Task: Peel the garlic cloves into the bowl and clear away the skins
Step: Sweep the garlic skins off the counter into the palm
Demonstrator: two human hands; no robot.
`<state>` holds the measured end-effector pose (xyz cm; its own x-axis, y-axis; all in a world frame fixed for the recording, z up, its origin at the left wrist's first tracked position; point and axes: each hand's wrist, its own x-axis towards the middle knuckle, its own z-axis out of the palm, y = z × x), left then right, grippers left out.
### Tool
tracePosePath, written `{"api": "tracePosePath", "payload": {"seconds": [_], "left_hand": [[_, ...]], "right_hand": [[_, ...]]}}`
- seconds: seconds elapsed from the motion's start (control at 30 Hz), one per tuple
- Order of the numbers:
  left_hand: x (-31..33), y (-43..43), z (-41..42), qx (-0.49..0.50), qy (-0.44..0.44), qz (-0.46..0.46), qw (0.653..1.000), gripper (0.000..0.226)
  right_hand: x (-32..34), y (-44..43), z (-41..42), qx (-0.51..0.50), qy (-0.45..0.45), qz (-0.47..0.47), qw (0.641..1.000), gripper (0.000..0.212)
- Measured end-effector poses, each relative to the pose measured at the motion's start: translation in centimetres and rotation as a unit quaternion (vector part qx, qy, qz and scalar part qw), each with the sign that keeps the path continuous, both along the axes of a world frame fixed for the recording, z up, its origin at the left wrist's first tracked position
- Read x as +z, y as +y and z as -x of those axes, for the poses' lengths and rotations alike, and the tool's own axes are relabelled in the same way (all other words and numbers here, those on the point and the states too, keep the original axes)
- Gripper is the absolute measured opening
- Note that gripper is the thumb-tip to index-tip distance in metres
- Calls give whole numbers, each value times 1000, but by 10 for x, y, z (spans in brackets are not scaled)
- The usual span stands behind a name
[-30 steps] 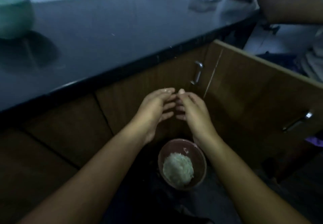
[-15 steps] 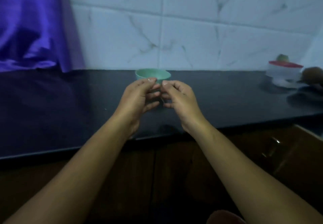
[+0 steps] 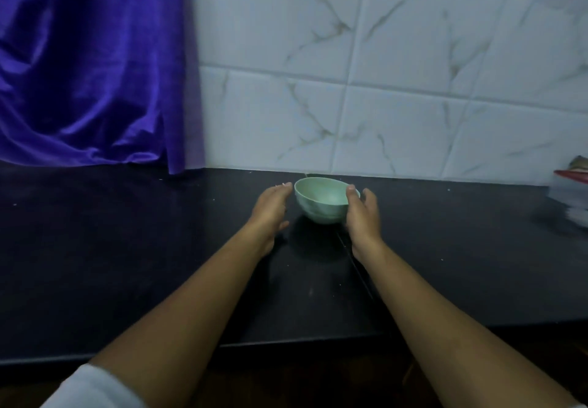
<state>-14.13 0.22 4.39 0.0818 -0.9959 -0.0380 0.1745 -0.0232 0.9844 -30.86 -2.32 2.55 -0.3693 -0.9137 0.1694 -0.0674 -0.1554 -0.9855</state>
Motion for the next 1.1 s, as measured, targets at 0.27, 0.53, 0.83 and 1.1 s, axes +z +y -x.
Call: {"api": "tracePosePath", "payload": {"seconds": [0.27, 0.53, 0.83, 1.1], "left_hand": [[-3, -29, -6, 26, -2, 0, 1000, 24], [-17, -20, -77, 122, -40, 19, 991, 15], [-14, -22, -126, 115, -90, 39, 989, 8], [-7, -60, -153, -32, -227, 28, 973, 15]], "right_hand": [[-3, -30, -6, 48, 34, -19, 998, 26], [-9, -31, -49, 116, 16, -8, 993, 26], [12, -38, -67, 227, 112, -35, 967, 26], [28, -89, -69, 383, 265, -112, 878, 30]]}}
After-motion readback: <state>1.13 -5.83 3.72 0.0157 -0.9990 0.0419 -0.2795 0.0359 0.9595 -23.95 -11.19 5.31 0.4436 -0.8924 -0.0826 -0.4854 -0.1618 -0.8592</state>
